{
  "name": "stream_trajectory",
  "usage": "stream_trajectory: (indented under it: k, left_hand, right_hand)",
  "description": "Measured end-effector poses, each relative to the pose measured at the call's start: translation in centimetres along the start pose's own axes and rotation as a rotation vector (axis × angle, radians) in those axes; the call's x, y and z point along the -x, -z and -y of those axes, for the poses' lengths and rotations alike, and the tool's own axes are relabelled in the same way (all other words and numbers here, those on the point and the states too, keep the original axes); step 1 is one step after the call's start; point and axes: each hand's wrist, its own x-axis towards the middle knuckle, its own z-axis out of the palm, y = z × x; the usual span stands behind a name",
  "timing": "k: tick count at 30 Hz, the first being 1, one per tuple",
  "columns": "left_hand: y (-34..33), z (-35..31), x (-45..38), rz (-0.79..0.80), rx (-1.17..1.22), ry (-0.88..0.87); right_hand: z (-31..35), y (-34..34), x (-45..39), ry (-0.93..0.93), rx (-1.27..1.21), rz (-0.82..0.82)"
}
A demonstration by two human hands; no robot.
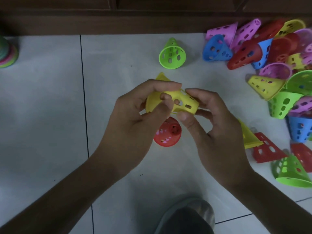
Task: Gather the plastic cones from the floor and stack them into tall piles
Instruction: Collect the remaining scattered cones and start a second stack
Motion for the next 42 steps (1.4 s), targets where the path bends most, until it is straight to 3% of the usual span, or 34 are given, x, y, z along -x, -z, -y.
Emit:
stream_trajectory:
  k: [4,8,20,32,37,42]
  left_hand:
    - [-0.2,-0.6,0.1,0.022,-0.078,-0.023]
    - [0.5,-0.6,-0.2,-0.067,-0.194,-0.077]
    - [2.9,1.0,-2.7,-0.161,-0.494,-0.117]
    - [2.4,1.3,-7.1,-0.124,-0.592,-0.155]
    - [1.8,1.2,-9.7,-0.083,-0.694,-0.235]
    - [1.6,2.2,-13.0,-0.026,-0.876,-0.314]
  right_hand:
    - [-0.5,0.9,-0.2,0.016,0.115,-0.048]
    - [-1.2,3.4,-0.3,0.029,0.207,-0.068]
    - [-1.6,5.8,1.0,0.241,0.460,0.202]
    - [-1.8,3.4,-1.2,0.213,0.331,0.329]
    - [-3.3,3.9,-4.0,0.189,0.311,0.232]
    - [-6.9,5.8,-10.1,0.198,0.536,0.095]
